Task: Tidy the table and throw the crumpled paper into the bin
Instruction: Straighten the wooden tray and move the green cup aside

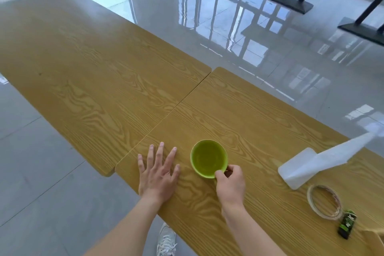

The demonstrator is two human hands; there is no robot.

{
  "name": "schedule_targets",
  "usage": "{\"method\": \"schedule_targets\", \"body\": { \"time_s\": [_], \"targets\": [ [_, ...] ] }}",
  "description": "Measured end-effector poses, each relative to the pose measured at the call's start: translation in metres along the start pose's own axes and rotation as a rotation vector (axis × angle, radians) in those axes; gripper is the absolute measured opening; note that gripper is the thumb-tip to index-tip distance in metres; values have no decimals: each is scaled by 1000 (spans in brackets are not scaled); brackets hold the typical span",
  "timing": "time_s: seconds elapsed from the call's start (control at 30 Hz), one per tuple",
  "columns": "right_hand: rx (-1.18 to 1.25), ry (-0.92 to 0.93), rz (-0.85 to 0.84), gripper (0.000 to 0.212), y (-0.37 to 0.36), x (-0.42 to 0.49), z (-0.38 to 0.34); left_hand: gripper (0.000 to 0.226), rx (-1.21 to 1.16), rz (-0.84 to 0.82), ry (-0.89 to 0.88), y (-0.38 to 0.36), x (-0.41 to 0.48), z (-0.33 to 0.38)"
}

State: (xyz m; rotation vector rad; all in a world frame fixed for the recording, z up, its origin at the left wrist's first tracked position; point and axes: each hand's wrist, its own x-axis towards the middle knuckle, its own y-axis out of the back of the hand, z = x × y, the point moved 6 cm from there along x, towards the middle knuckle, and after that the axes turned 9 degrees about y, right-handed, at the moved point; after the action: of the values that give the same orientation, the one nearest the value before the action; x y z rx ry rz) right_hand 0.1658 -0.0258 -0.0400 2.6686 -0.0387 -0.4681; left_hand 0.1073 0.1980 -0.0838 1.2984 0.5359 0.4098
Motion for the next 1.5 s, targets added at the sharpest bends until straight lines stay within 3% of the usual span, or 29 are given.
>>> {"method": "schedule_targets", "body": {
  "time_s": [0.17, 0.3, 0.43, 0.57, 0.67, 0.77, 0.87, 1.07, 1.13, 1.5],
  "targets": [
    [43, -23, 39, 21, -13, -1, -4, 60, -10, -12, -16, 1, 0, 1],
    [81, -66, -43, 25, -22, -2, -5, 64, -63, -53, -40, 5, 1, -2],
    [42, -72, -137, 40, -19, 6, -9, 75, -315, -34, -18, 29, -3, 1],
    [17, 5, -149, 48, -10, 27, -29, 102, -568, -47, -65, 51, -21, 32],
    [-31, 35, -189, 46, -11, 39, -44, 117, -555, -118, -49, 45, -29, 49],
    [-118, 55, -220, 34, -13, 47, -50, 118, -516, -125, 43, 41, -32, 51],
    [-117, 47, -234, 24, -14, 52, -45, 106, -450, -72, 113, 42, -32, 45],
    [31, -24, -262, 29, -32, 48, -42, 41, -458, -62, 122, 53, -20, 25],
    [71, -37, -265, 30, -41, 48, -44, 28, -435, -72, 91, 58, -13, 23],
    [127, -69, -308, 24, -86, 47, -61, 27, -442, -11, 98, 72, 11, -12]
  ]
}}
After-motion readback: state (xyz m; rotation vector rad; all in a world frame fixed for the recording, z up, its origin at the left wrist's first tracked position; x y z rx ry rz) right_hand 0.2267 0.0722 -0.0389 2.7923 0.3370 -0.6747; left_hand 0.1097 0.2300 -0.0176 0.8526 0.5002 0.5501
